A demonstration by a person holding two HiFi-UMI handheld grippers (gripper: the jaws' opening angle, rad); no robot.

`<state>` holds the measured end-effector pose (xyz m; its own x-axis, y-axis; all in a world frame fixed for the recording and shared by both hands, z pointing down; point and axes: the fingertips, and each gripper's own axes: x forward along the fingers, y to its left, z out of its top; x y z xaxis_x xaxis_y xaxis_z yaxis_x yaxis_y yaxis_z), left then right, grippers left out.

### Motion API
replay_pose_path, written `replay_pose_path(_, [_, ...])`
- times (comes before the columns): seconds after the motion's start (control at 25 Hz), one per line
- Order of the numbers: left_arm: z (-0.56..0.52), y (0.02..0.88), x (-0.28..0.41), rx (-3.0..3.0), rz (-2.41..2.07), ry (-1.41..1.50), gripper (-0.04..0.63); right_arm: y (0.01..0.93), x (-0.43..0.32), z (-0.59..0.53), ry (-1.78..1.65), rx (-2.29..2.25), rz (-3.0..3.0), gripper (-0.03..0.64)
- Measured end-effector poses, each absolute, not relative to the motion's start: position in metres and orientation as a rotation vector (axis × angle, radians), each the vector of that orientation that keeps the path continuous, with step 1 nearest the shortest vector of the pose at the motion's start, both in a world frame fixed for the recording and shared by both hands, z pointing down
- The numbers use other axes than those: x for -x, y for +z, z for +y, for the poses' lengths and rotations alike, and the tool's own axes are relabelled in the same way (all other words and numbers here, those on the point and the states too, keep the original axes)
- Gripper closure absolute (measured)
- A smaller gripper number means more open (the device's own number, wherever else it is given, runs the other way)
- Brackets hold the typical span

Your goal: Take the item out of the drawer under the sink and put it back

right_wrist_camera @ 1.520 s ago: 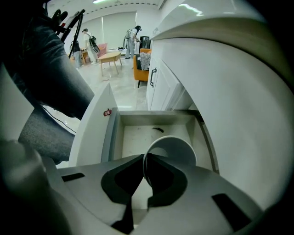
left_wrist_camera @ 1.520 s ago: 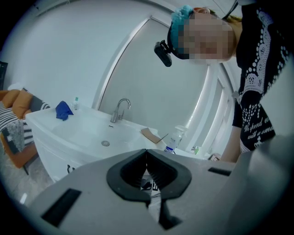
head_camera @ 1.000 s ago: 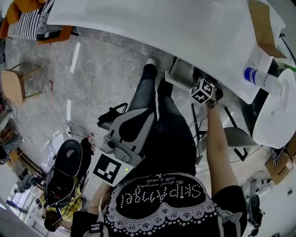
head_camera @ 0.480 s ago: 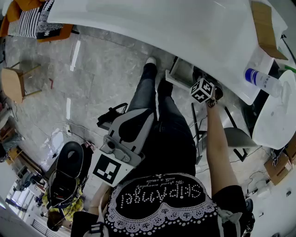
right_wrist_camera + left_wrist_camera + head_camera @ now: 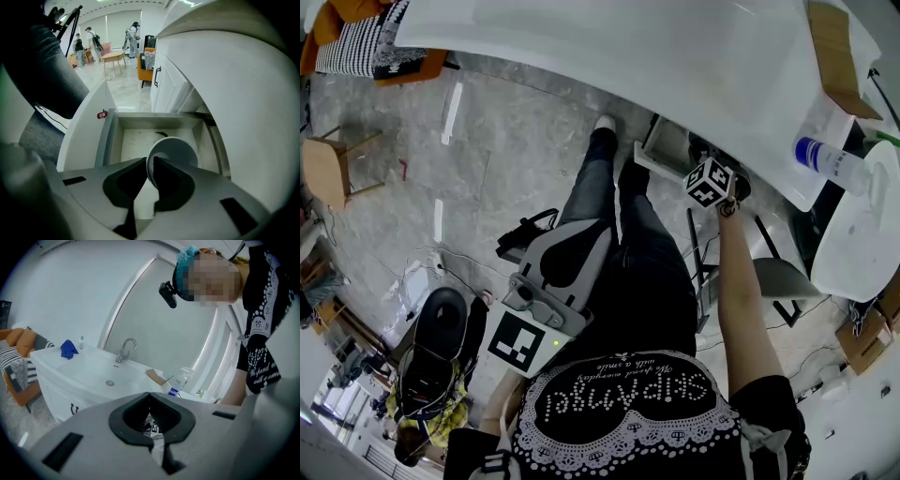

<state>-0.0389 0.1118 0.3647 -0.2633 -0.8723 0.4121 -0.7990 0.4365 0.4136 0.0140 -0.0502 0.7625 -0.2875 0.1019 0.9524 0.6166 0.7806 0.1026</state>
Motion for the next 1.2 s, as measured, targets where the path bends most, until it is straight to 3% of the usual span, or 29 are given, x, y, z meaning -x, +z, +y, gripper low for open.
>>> replay_pose_path(0.16, [0.112,0.364,0.039,-1.403,-2.103,-0.164,0.591,0.763,-0.015,-0.048,-0.533,0.554,-1.804,0.588])
replay_pose_path(0.32, [0.112,0.364,0.039,-1.402,-2.101,-0.168,0.591,0.763,-0.018,-0.047,-0.527,0.555,-1.793,0.543])
replay_pose_path(1.2, [0.109,0.36,0.04,-1.428,-2.107,-0.193,0.591,0.727,-0.015,-0.043,-0.493,0.447,-1.922,0.541])
